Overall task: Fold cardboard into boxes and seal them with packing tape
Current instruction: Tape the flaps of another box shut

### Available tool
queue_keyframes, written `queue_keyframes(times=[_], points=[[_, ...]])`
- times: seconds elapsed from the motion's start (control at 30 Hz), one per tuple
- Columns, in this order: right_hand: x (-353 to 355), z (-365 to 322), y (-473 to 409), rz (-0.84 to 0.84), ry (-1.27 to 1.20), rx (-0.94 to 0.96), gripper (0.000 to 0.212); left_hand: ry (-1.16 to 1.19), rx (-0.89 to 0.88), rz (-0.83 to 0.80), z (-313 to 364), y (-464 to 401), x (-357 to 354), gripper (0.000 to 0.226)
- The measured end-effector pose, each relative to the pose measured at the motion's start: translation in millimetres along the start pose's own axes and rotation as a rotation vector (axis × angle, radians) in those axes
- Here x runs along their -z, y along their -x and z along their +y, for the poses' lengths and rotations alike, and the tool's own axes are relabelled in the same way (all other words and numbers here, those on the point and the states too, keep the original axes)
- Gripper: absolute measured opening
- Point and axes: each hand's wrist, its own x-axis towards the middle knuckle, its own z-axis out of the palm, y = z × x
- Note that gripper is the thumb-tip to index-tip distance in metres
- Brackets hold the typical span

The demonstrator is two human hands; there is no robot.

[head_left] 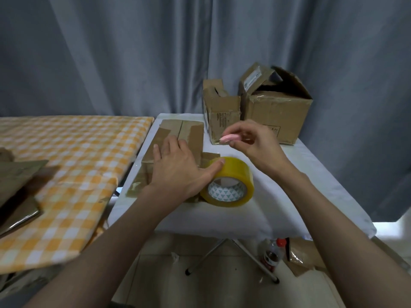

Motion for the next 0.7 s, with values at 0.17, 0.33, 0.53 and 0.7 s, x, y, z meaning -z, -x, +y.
queue_keyframes(times=[0.17, 0.33, 0.53, 0.7], points=[[-6, -10, 3, -0.128, 0.089, 0.172, 0.022, 0.008, 0.000, 0.001, -1, 0, -1, 0.121], [-14, -11, -2, -0.131, 0.108, 0.270, 0.024, 0.007, -0.002, 0.006, -1, -1, -2, 0.119], [-23, -2, -8, -0.148, 0.196, 0.351, 0.024, 0.017, 0.004, 0.013, 0, -1, -2, 0.119], [-25, 13, -12, -0.018, 0.296, 0.116, 0.023, 0.014, 0.002, -0.018, 2, 1, -1, 0.131]])
